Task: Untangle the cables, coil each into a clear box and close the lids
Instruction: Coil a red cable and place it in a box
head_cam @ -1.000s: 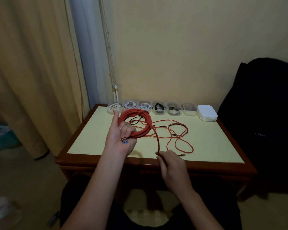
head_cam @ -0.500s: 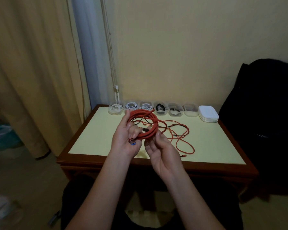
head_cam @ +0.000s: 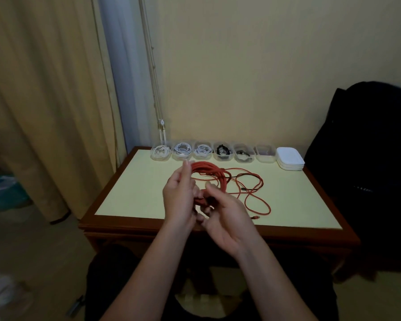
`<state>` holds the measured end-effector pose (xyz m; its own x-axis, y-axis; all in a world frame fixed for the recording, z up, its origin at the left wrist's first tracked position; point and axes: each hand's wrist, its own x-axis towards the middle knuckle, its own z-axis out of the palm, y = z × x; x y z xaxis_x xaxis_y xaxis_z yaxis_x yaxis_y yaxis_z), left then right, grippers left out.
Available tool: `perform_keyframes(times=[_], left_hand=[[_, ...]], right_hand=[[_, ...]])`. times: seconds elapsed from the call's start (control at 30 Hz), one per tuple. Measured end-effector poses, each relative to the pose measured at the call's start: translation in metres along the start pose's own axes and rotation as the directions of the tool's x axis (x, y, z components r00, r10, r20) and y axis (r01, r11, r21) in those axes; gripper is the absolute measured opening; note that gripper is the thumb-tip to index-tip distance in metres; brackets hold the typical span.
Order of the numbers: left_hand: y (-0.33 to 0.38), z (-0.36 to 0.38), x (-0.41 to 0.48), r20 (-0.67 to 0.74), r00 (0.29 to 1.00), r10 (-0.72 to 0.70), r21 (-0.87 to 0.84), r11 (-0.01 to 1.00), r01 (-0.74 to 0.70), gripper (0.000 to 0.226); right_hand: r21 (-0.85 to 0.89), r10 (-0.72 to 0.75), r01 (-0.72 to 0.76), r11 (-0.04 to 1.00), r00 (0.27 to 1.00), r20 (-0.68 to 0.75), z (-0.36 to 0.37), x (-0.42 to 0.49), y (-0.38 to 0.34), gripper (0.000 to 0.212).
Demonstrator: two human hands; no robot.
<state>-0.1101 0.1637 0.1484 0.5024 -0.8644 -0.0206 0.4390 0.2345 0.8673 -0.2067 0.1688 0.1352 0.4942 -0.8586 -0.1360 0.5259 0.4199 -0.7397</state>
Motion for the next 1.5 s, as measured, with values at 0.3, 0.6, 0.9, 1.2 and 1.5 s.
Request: perform_keyframes(times=[0.3, 0.6, 0.9, 1.2, 1.5], left_hand=[[-0.006, -0.010, 0.007, 0.200, 0.935, -0.293, 0.221, 0.943, 0.248, 0.025], [-0.018, -0.012, 0.005, 0.157, 0.955, -0.250, 0.159, 0.961, 0.225, 0.020], [-0.018, -0.018, 0.008, 0.087, 0.987, -0.135, 0.177, 0.977, 0.118, 0.025], [-0.002, -0.026, 0.017, -0.053, 0.990, -0.127, 0.160, 0.978, 0.134, 0.018], [0.011, -0.031, 0.026, -0.051, 0.975, -0.218, 0.004, 0.976, 0.218, 0.024]], right_hand=[[-0.352, 0.018, -0.086, 0.932, 0.982, -0.190, -0.027, 0.007, -0.006, 0.027], [-0.942, -0.489, 0.026, 0.334, 0.860, -0.150, -0.036, 0.005, 0.015, 0.012], [-0.992, -0.502, -0.030, -0.124, 0.864, 0.037, -0.040, 0.003, 0.006, 0.039], [-0.980, -0.487, 0.108, 0.168, 0.873, 0.013, -0.061, -0.013, -0.001, 0.034], [-0.940, -0.426, 0.243, 0.239, 0.896, 0.124, -0.090, -0.026, -0.038, 0.035]])
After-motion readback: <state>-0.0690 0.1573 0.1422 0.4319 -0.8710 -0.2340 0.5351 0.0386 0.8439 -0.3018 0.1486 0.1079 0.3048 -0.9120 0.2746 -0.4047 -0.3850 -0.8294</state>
